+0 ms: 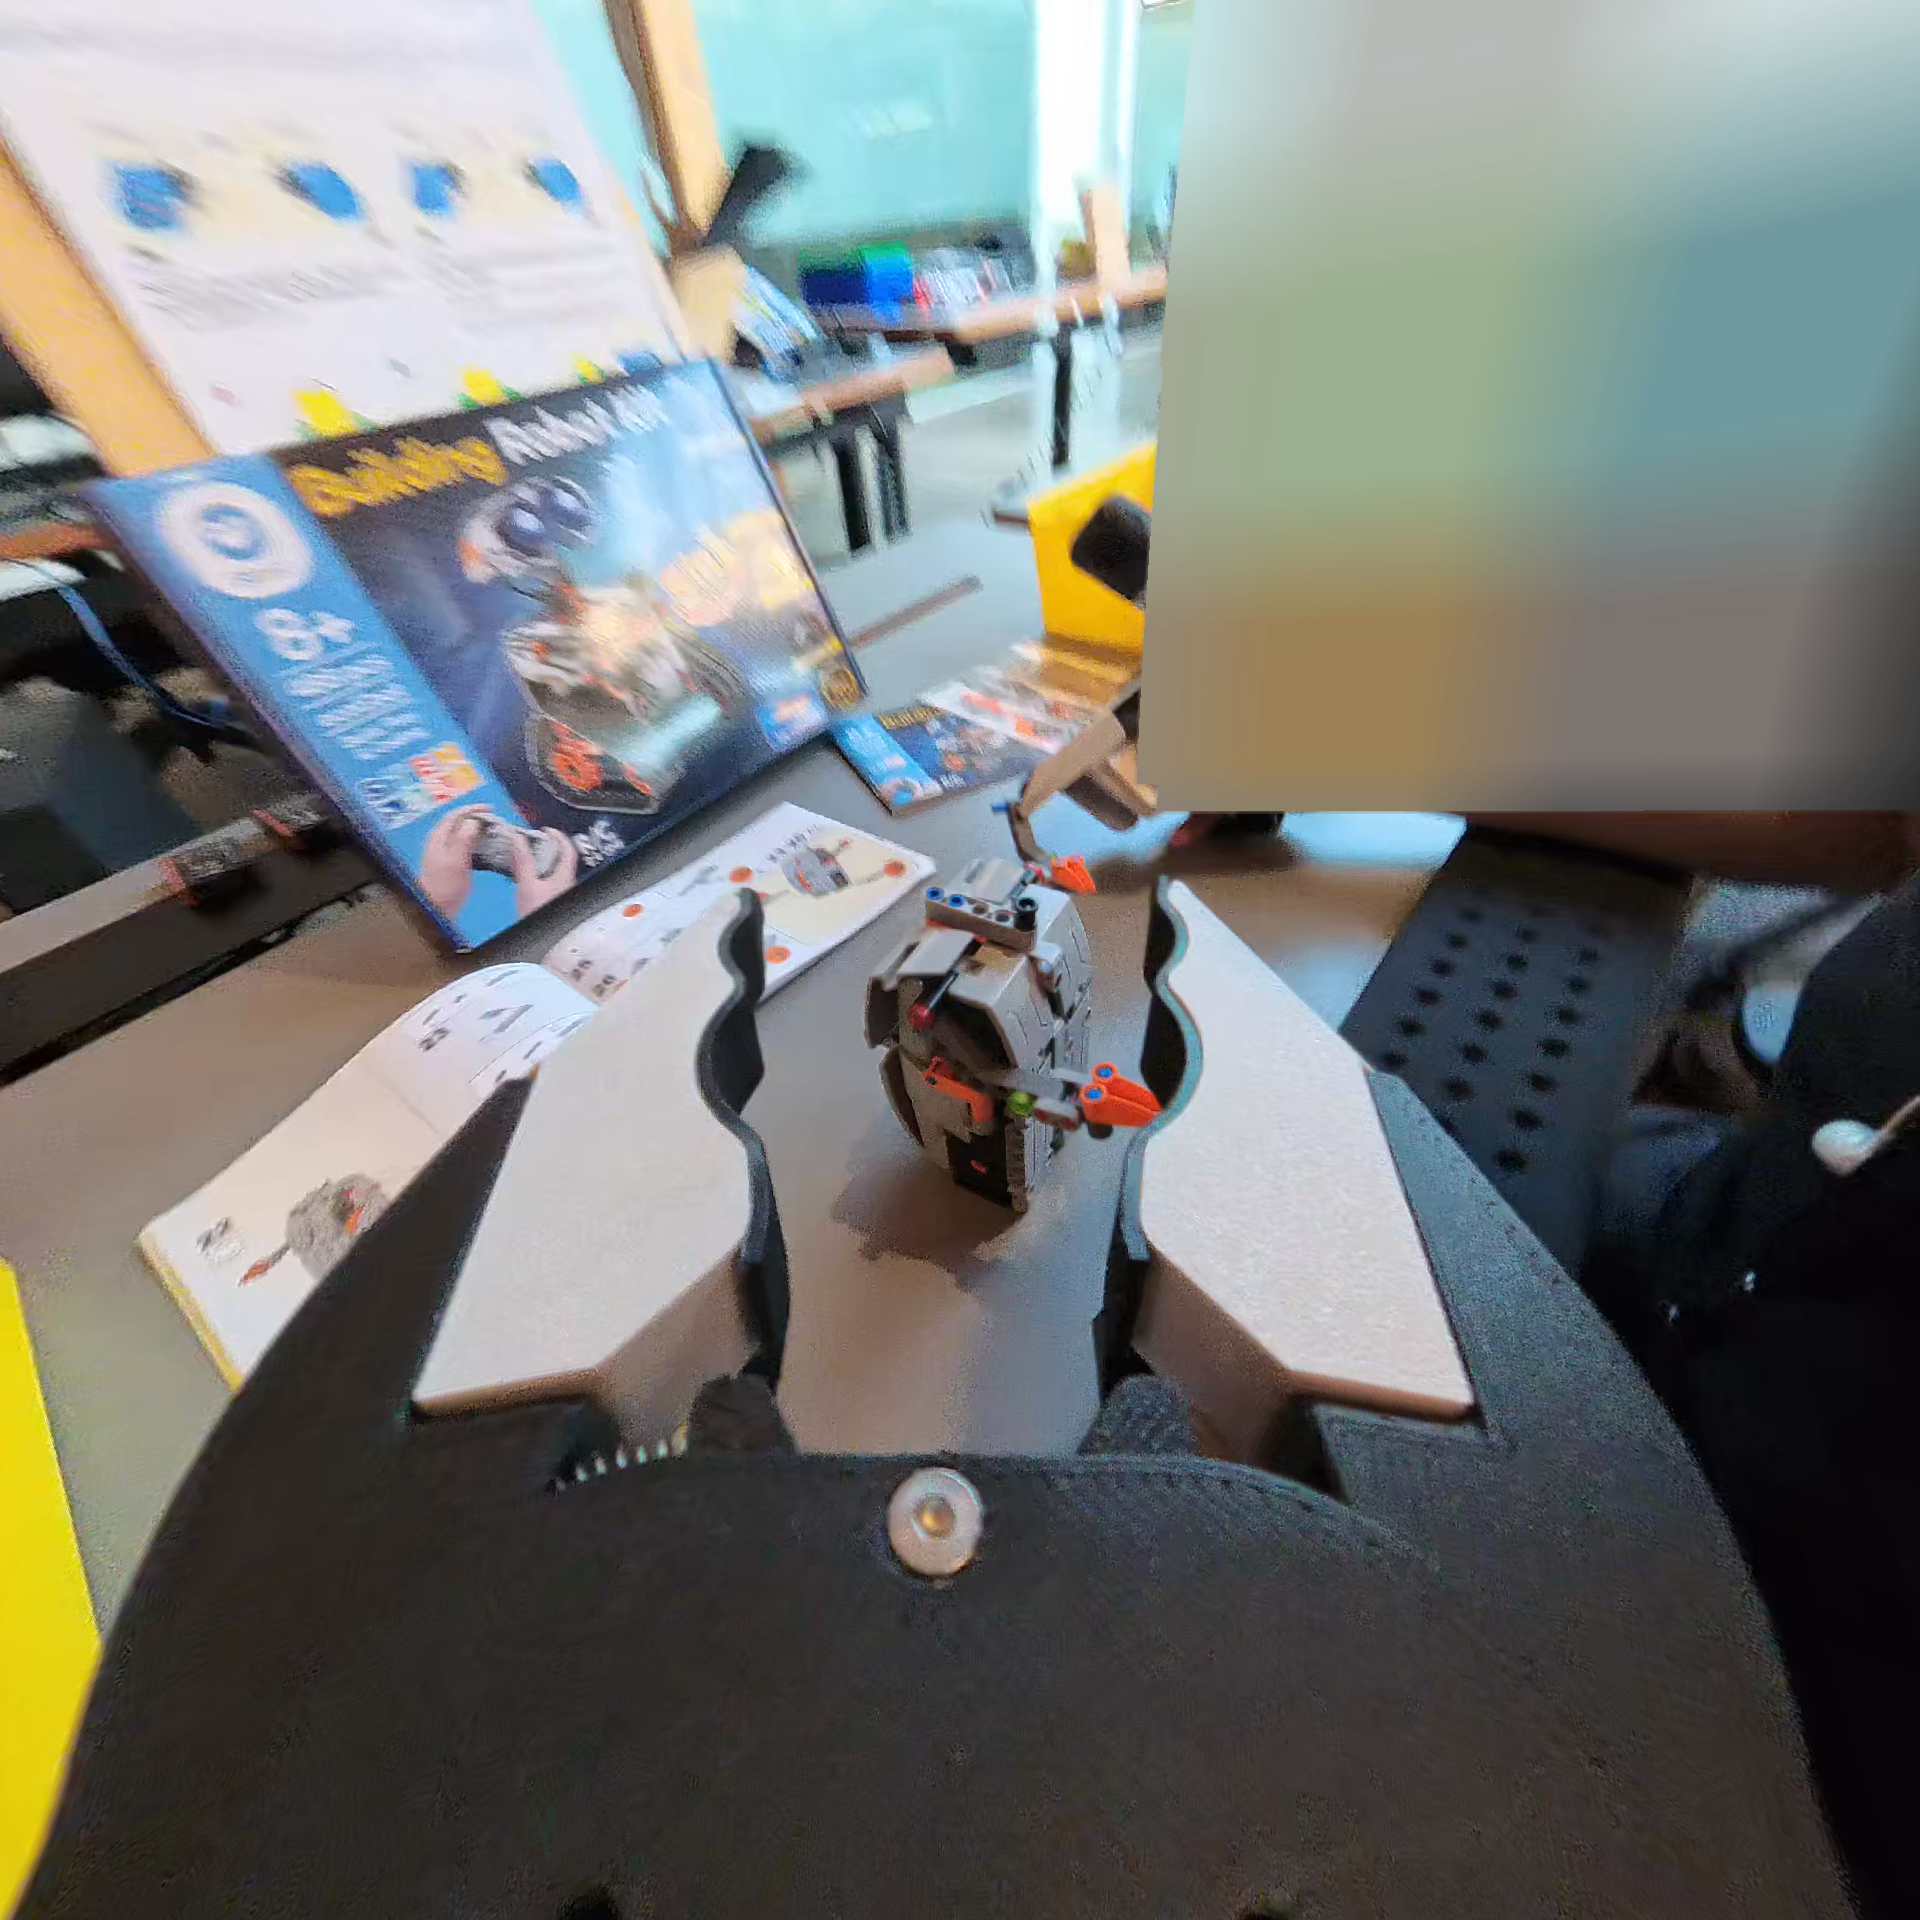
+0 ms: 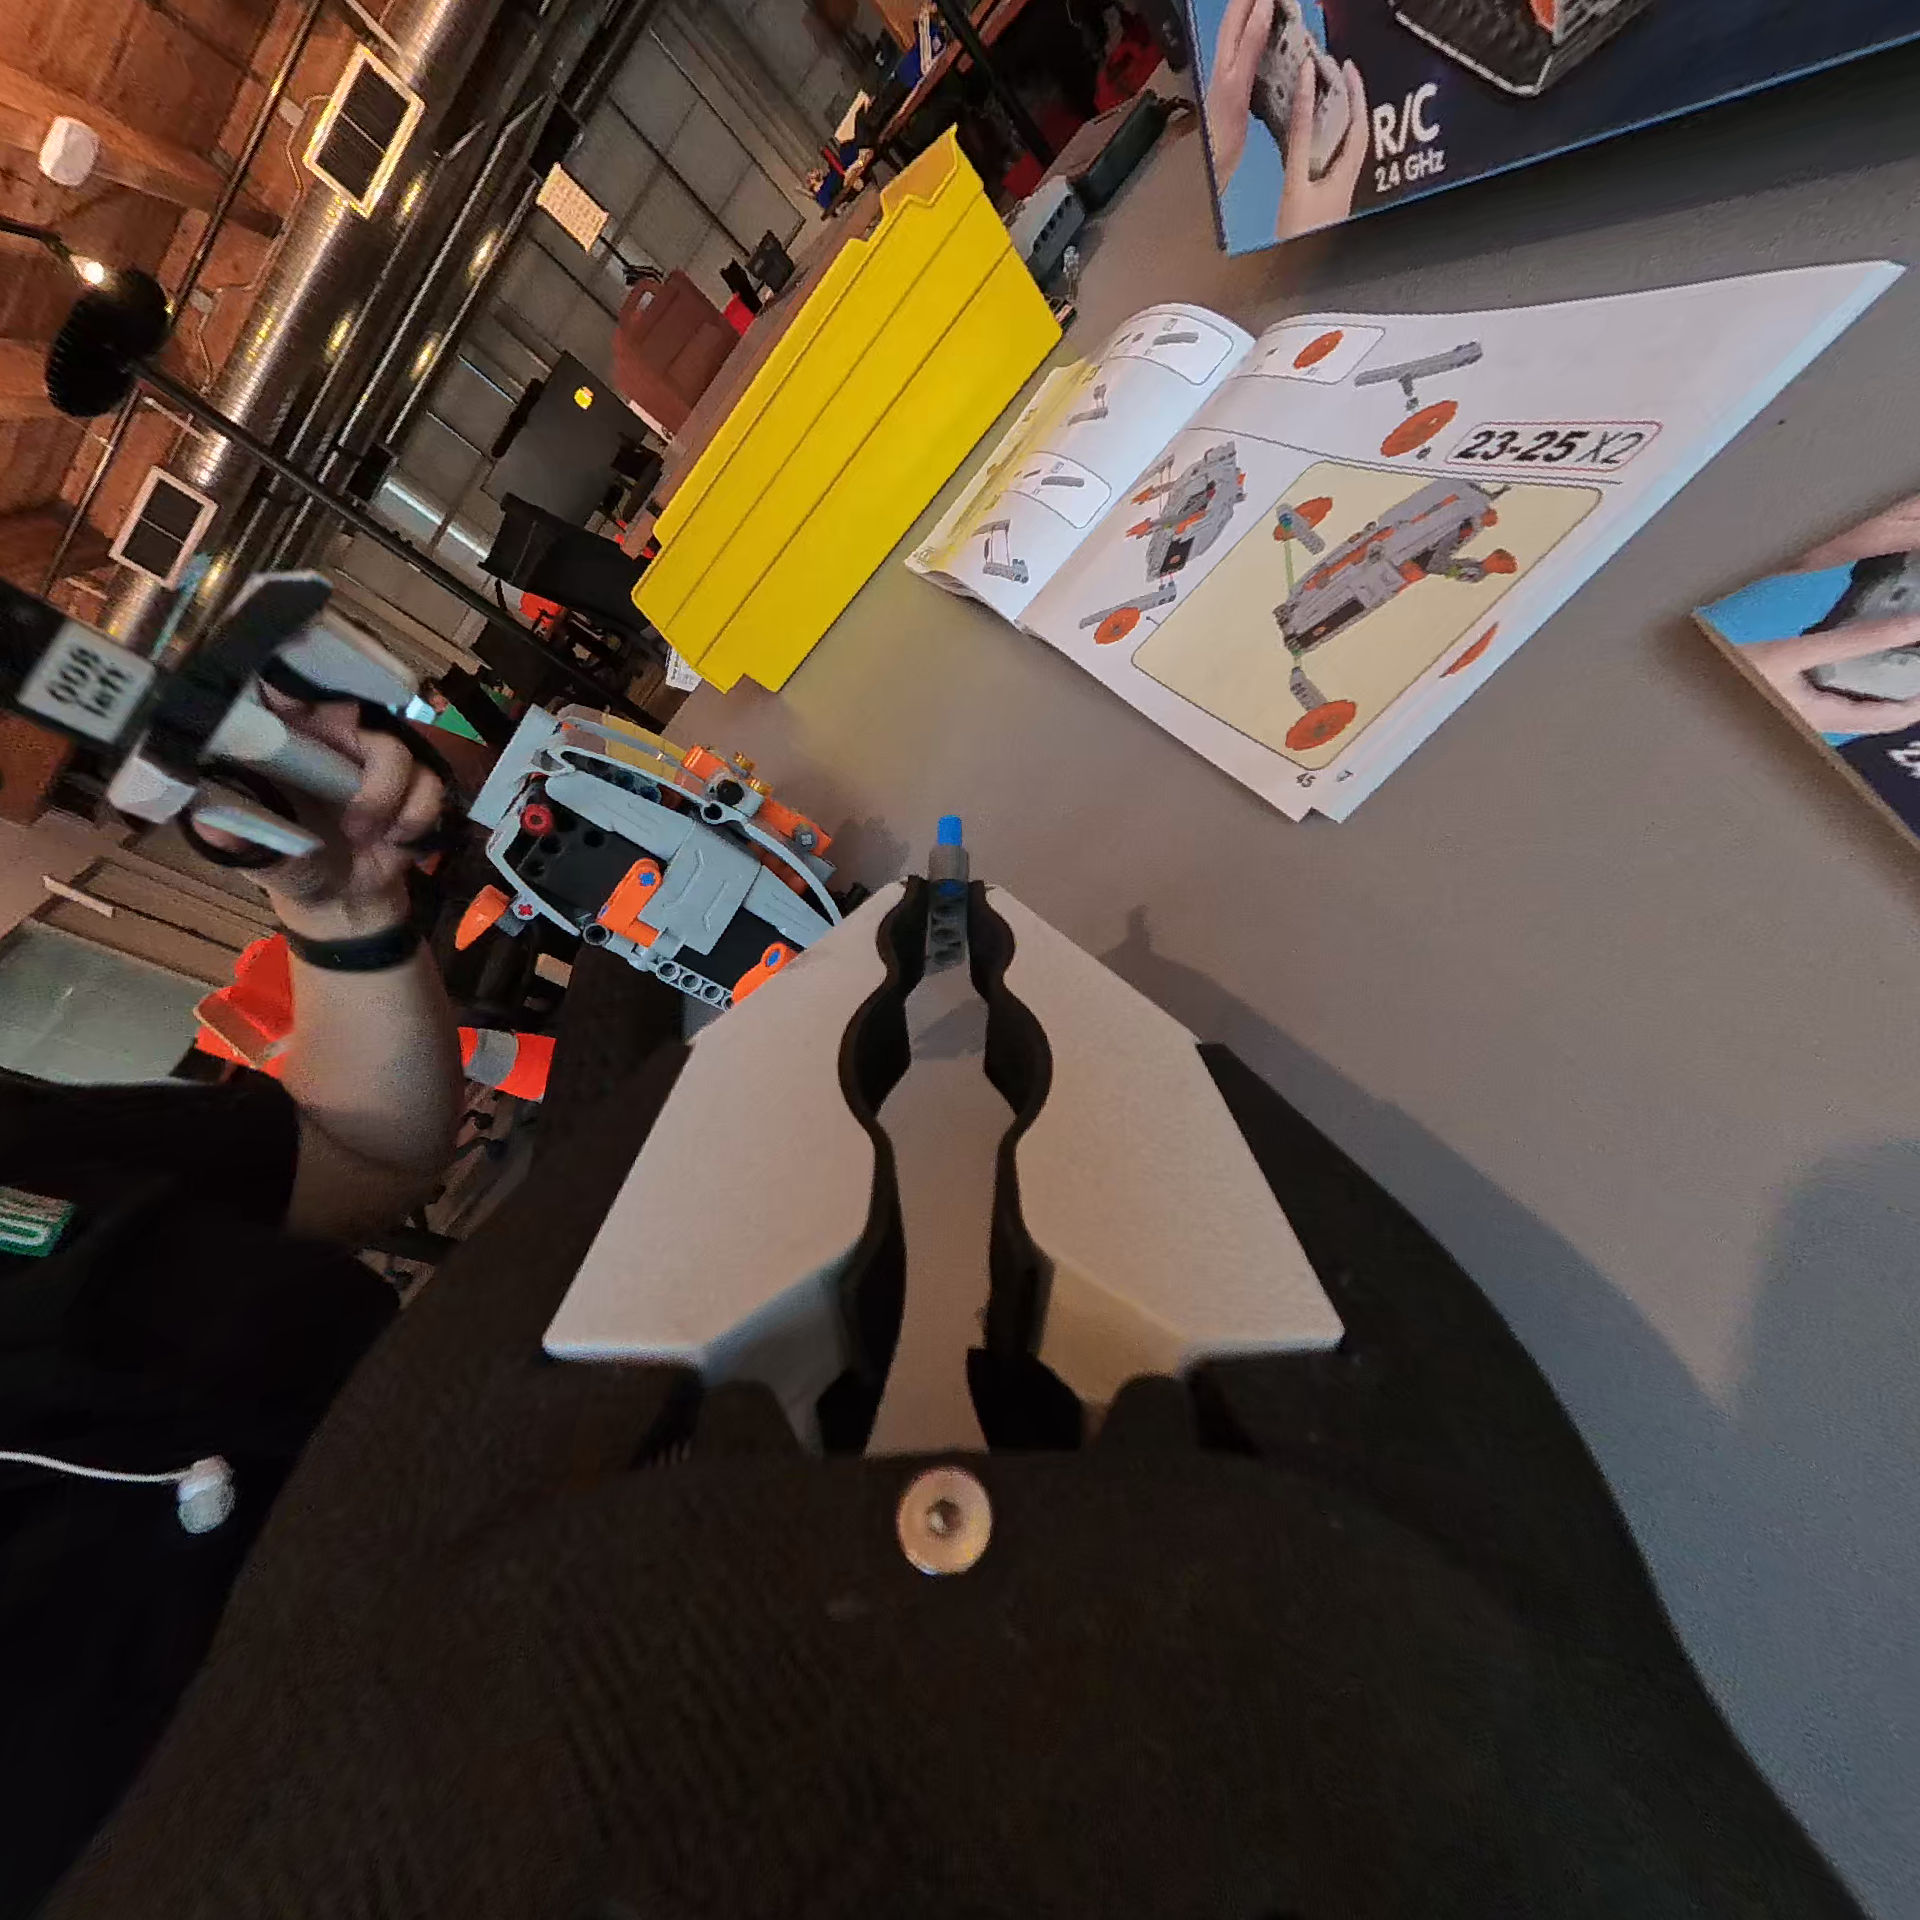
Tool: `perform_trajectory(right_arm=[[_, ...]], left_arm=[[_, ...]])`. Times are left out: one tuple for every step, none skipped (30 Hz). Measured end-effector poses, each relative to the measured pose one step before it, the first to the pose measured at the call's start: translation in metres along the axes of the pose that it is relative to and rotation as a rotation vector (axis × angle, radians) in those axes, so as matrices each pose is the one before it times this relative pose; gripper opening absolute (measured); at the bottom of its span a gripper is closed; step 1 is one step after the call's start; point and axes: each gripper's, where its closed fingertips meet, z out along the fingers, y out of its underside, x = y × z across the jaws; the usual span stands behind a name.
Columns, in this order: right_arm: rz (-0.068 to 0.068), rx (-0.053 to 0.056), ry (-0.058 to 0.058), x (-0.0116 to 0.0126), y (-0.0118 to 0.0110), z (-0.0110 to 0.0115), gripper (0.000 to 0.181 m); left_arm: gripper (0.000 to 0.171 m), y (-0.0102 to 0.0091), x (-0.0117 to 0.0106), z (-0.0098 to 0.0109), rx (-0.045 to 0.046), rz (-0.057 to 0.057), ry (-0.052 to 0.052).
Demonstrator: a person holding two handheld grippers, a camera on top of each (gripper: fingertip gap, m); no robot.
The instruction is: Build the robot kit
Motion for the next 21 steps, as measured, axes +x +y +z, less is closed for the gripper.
perform_trajectory(right_arm=[[-0.0128, -0.0017, -0.0042, -0.00214, 0.00037, 0.00085, 0.007], [-0.0101, -0.004, -0.0093, -0.00311, 0.00046, 0.00069, 0.007], [-0.0067, -0.0003, -0.0138, -0.00379, 0.00016, 0.00044, 0.007], [-0.0019, 0.0012, -0.0126, -0.00341, 0.0001, 0.00014, 0.007], [-0.0006, 0.0057, -0.0108, -0.00318, -0.00045, -0.00064, 0.007], [-0.001, 0.0153, -0.0108, -0.00329, -0.00172, -0.00151, 0.007], [0.0008, 0.0164, -0.0087, -0.00288, -0.00189, -0.00199, 0.007], [0.0018, 0.0091, -0.0091, -0.00272, -0.00129, -0.00213, 0.007], [0.0006, 0.0023, -0.0085, -0.00243, -0.00106, -0.00178, 0.007], [-0.0003, -0.0031, -0.0072, -0.00225, -0.00069, -0.00128, 0.007], [-0.0015, -0.0101, -0.0104, -0.00275, 0.00005, -0.00032, 0.007], [-0.0001, -0.0237, -0.0107, -0.00278, 0.00248, 0.00061, 0.006], [0.0027, -0.0344, -0.0091, -0.00248, 0.00449, 0.00143, 0.007], [0.0043, -0.0266, -0.0126, -0.0032, 0.00407, 0.00235, 0.007], [0.001, -0.0158, -0.0227, -0.00496, 0.00299, 0.00303, 0.007], [0.0049, -0.0084, -0.0171, -0.00415, 0.00204, 0.00325, 0.007], [0.0039, -0.0086, -0.0134, -0.00307, 0.00208, 0.0031, 0.007], [0.0033, -0.0125, -0.0071, -0.00144, 0.0025, 0.00285, 0.007], [0.0024, -0.0128, 0.0, 0.00006, 0.00239, 0.00204, 0.007], [-0.0002, -0.0082, 0.0014, 0.00042, 0.00151, 0.00144, 0.007], [0.0, -0.001, 0.0004, 0.00029, 0.00018, 0.00063, 0.007]], left_arm=[[0.081, 0.00085, 0.00297, 0.01474, -0.07877, 0.0319, 0.0456], [0.09, 0.00471, 0.00275, 0.01692, -0.11256, 0.0589, 0.0423], [0.09, 0.0026, 0.00014, 0.01571, -0.11331, 0.0773, 0.0239], [0.089, -0.00357, -0.00042, 0.01205, -0.07016, 0.0742, 0.0173], [0.083, -0.00652, 0.00263, 0.00861, -0.03665, 0.0505, 0.0414], [0.079, -0.00544, 0.00413, 0.0069, -0.03213, 0.0193, 0.0613], [0.081, -0.00277, 0.00185, 0.00613, -0.03493, -0.0054, 0.054], [0.084, 0.00031, -0.00003, 0.00573, -0.03961, -0.0129, 0.043], [0.084, 0.00296, -0.00118, 0.00569, -0.04641, -0.006, 0.0301], [0.085, 0.00377, -0.00278, 0.00538, -0.04462, 0.0084, 0.0096], [0.084, 0.00409, -0.00342, 0.0055, -0.04193, 0.0236, -0.0029], [0.082, 0.00457, -0.00288, 0.00576, -0.04283, 0.03, -0.0061], [0.08, 0.00496, -0.00069, 0.0057, -0.04271, 0.0251, 0.0007], [0.079, 0.00543, 0.00171, 0.00547, -0.04819, 0.0092, 0.0119], [0.081, 0.00412, 0.00259, 0.00495, -0.03978, -0.0003, 0.0152], [0.081, 0.00157, 0.00288, 0.00388, -0.01966, 0.002, 0.0148], [0.081, 0.00164, 0.00214, 0.00315, -0.01678, 0.0027, 0.0123], [0.082, 0.00229, 0.00071, 0.0019, -0.01939, 0.0022, 0.0073], [0.081, 0.00115, -0.0004, 0.00067, -0.0096, 0.0018, 0.0036], [0.079, 0.00025, -0.00083, -0.00065, -0.001, -0.0013, 0.0039], [0.078, 0.00082, -0.00103, -0.00097, -0.00401, -0.0052, 0.0039]])
